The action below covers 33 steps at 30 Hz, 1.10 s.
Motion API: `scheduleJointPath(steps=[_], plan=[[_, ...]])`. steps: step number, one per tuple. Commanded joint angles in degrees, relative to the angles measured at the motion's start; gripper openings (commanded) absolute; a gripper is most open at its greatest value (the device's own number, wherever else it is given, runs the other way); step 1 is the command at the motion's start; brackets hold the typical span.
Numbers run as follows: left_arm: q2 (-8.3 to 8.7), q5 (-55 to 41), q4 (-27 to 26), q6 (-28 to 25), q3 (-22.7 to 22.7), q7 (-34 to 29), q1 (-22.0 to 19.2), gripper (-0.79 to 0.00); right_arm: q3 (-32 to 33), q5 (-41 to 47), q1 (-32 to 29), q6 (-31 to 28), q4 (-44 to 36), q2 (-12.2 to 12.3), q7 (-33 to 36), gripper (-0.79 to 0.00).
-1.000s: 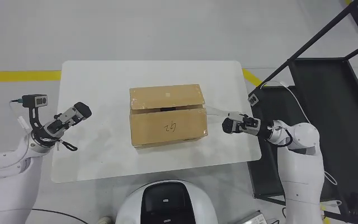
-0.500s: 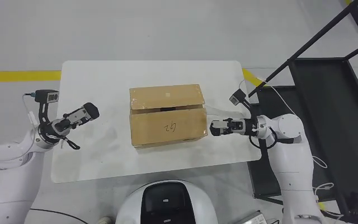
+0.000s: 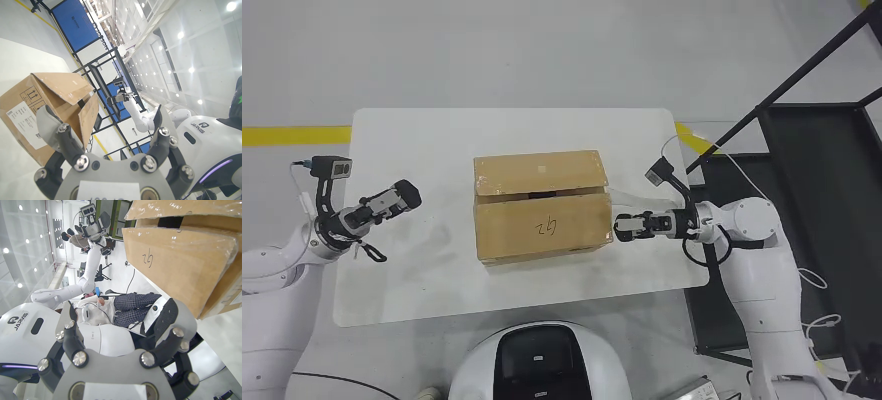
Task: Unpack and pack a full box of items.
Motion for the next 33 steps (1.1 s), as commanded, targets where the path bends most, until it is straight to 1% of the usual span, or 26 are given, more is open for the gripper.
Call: scheduleJointPath(steps=[1,2,4,5,8,12,17,22,25,27,28,30,33], plan=[[-0.08,0.23,-1.02,0.57,0.64,0.10,0.42,0.000,-0.42,-1.20,-0.10,-0.96,0.57,0.06,-2.34,0.000],[-0.13,0.51,-1.82,0.83,1.17,-0.16,0.75,0.000,-0.72,-4.14,0.35,-2.71,1.03,0.22,-3.47,0.000],[-0.16,1.73,-2.91,0.70,1.94,-0.69,0.93,0.000,-1.69,-4.99,1.50,-5.48,2.33,0.26,-5.02,0.000],[-0.17,1.65,-3.56,1.01,2.48,-1.00,1.03,0.000,-2.01,-7.53,2.20,-6.90,3.09,0.40,-5.84,0.000],[-0.10,1.16,-4.29,1.62,3.43,-1.62,1.17,0.000,-3.13,-11.53,3.86,-9.90,6.40,0.59,-9.05,0.000],[0.06,-0.40,-4.67,2.26,4.39,-2.26,1.43,0.000,-5.21,-10.86,5.53,-12.55,10.57,0.61,-10.41,0.000],[0.43,-1.01,-5.01,2.79,5.07,-2.78,1.79,0.000,-8.33,-8.44,7.77,-15.09,13.44,0.49,-11.23,0.000],[0.71,-2.71,-4.60,3.02,5.33,-3.02,2.05,0.000,-10.44,-5.88,9.47,-15.52,14.36,0.65,-11.66,0.000],[0.78,-4.33,-4.00,3.41,5.57,-3.41,2.06,0.000,-11.56,-3.08,10.52,-15.44,16.15,0.75,-11.58,0.000],[0.82,-4.89,-3.61,3.58,5.64,-3.57,1.92,0.000,-12.13,1.58,11.22,-15.08,17.38,0.76,-11.21,0.000],[0.84,-5.23,-3.47,3.64,5.63,-3.64,1.83,0.000,-12.28,1.84,11.59,-14.99,17.43,0.95,-11.12,0.000],[0.91,-5.76,-3.33,3.86,5.38,-3.85,1.65,0.000,-12.53,5.28,11.41,-14.24,16.31,1.29,-10.37,0.000],[1.13,-6.50,-3.51,4.79,4.77,-4.79,1.77,0.000,-12.24,10.52,9.77,-12.18,12.19,2.14,-8.30,0.000]])
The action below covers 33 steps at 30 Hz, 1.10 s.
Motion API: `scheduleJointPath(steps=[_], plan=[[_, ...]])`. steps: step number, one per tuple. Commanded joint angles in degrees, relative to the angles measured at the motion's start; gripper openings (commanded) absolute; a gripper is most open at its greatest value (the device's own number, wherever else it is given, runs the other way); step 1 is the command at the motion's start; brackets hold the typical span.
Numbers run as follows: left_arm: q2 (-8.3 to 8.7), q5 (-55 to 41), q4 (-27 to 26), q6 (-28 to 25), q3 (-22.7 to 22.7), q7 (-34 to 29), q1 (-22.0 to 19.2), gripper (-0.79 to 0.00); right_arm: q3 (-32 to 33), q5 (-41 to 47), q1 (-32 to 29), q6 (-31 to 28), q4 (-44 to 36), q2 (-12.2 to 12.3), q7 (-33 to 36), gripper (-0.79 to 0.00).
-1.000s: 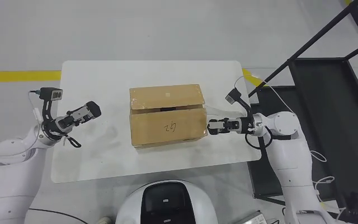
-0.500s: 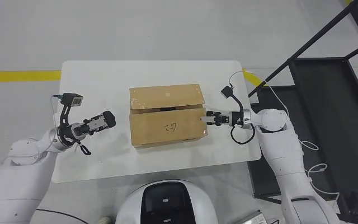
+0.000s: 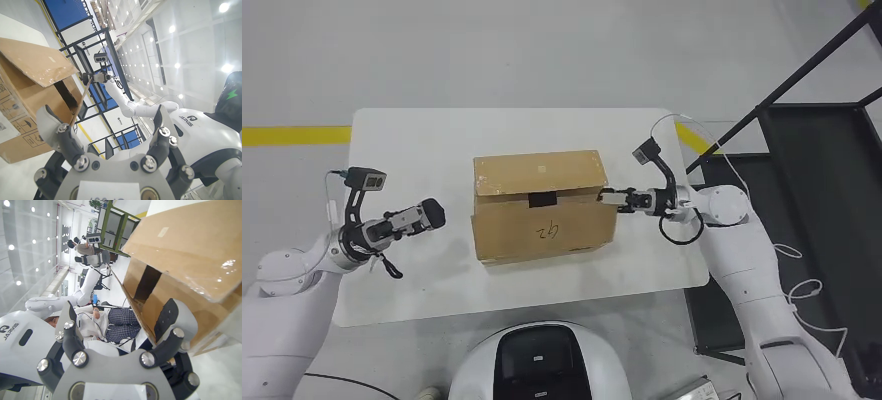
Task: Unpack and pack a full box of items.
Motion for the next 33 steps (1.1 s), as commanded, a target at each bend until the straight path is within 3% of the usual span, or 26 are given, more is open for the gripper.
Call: scheduleJointPath(steps=[1,14,33], plan=[[0.18,-0.26,-0.21,0.97,-0.36,-0.95,0.18,0.000,0.43,2.96,-1.48,1.44,-2.96,0.62,1.44,0.000],[0.25,-4.27,-1.33,5.23,1.34,-5.21,1.57,0.000,-0.60,1.04,-13.38,6.52,-17.25,4.25,6.52,0.000],[-4.77,-3.92,14.02,0.29,15.51,0.94,-11.70,0.000,-3.58,-0.87,-19.31,8.82,-24.04,7.40,8.81,0.000]])
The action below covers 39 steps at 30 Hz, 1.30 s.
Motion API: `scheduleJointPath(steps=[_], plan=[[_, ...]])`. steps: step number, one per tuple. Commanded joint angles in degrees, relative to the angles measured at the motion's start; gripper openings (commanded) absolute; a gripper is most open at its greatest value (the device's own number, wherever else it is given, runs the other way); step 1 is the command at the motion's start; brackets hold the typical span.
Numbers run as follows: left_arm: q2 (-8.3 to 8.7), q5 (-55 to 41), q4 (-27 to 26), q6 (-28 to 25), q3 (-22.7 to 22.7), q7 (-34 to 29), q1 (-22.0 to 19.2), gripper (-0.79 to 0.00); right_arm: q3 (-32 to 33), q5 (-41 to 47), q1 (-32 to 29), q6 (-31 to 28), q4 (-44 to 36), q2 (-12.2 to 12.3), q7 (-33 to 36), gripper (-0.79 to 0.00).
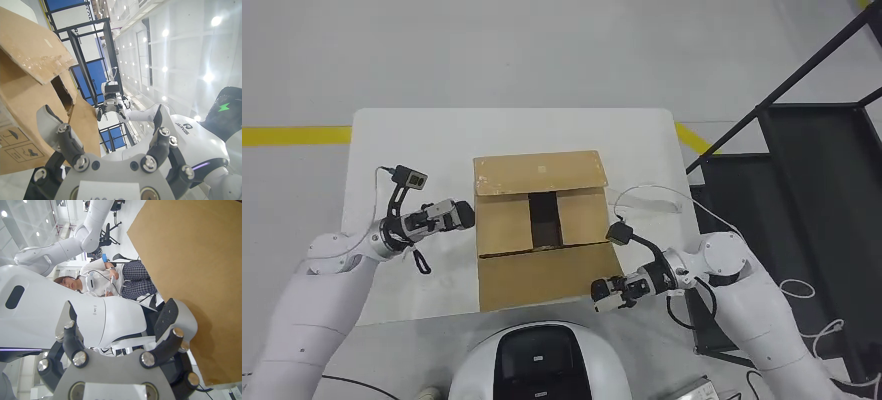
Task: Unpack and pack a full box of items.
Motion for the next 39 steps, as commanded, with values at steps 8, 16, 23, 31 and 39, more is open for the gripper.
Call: scheduleJointPath(steps=[8,16,23,31,39], plan=[[-3.33,-3.33,7.91,-2.05,5.34,3.81,-6.99,0.000,0.89,0.06,-1.21,-0.73,-0.35,1.19,-0.73,0.000],[-6.34,-6.71,14.61,-2.50,8.15,6.33,-14.42,0.000,0.70,-1.23,-2.88,-1.11,-1.66,2.05,-1.11,0.000],[-9.48,-7.39,23.10,-2.66,10.99,10.14,-21.77,0.000,-0.92,-5.83,-3.06,-3.38,-1.55,2.25,-4.44,0.000],[-12.71,-4.51,31.98,-4.83,14.29,15.14,-26.09,0.000,-1.49,-9.99,-3.78,-6.54,-2.07,2.38,-11.17,0.000],[-12.71,-4.51,31.98,-4.83,14.29,15.14,-26.09,0.000,-1.24,-10.04,-3.80,-6.68,-2.17,2.44,-11.92,0.000]])
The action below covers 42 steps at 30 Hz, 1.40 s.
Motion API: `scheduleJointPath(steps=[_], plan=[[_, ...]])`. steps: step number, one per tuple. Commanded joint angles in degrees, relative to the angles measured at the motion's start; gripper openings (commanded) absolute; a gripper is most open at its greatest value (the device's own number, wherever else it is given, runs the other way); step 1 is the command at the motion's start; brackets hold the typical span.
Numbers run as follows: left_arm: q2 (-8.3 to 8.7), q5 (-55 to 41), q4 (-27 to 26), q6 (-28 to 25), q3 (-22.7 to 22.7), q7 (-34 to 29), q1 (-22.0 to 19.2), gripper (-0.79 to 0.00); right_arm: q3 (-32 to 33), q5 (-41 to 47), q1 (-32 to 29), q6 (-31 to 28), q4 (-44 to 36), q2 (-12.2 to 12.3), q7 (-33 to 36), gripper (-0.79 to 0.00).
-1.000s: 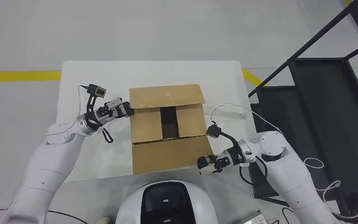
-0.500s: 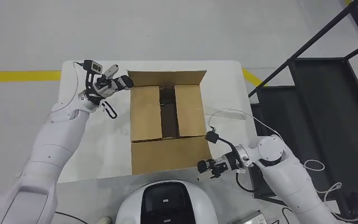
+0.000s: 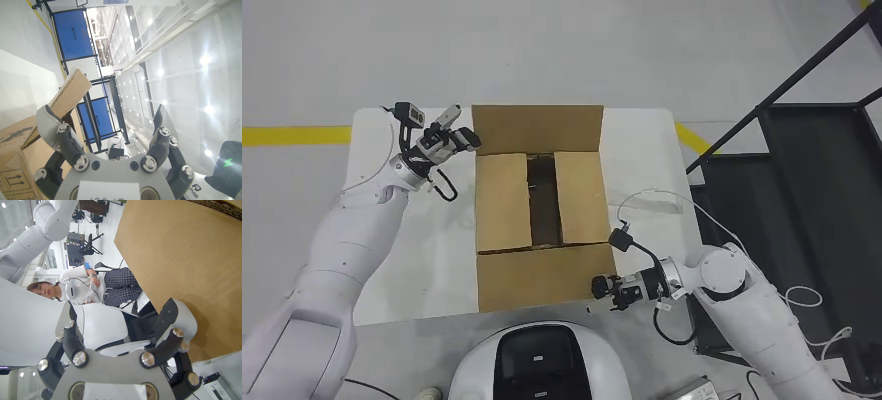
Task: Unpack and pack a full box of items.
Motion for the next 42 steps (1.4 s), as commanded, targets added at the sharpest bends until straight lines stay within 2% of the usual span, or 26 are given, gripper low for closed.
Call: scheduleJointPath(steps=[1,4,9,13,17,22,28,32,37,42], plan=[[0.00,0.00,0.00,0.00,0.00,0.00,0.00,0.000,0.00,0.00,0.00,0.00,0.00,0.00,0.00,0.000],[0.05,0.17,-0.03,-0.13,-0.19,0.59,-0.11,0.000,0.00,0.00,0.00,0.00,0.00,0.00,0.00,0.000],[0.43,5.54,-1.38,0.97,-1.02,6.99,-0.15,0.000,-2.67,-1.98,0.22,1.40,-0.31,-0.32,-4.06,0.000],[-0.60,9.26,-0.54,1.92,0.31,12.84,0.02,0.000,-5.72,-3.92,1.19,1.14,1.86,-0.76,-7.06,0.000],[-2.10,11.94,1.02,2.27,2.28,15.16,-0.21,0.000,-7.41,-6.53,1.85,1.33,4.12,-1.00,-10.14,0.000],[-3.69,14.75,3.73,1.20,3.94,16.28,-0.94,0.000,-7.55,-8.12,1.76,1.37,4.86,-0.92,-12.53,0.000],[-4.73,17.32,7.89,0.49,4.27,17.85,-2.04,0.000,-7.87,-11.43,1.33,1.95,4.01,-0.72,-14.44,0.000],[-4.85,15.30,9.20,-0.75,2.56,17.45,-2.66,0.000,-7.86,-11.50,1.50,0.98,2.62,-0.62,-15.14,0.000],[-4.51,11.02,8.28,-3.05,-0.51,14.22,-3.06,0.000,-6.57,-10.37,1.13,-0.18,0.24,-0.29,-15.61,0.000],[-4.29,10.56,6.50,-1.99,-1.82,10.91,-3.46,0.000,-5.30,-9.53,0.52,-0.43,-0.62,0.07,-15.90,0.000]])
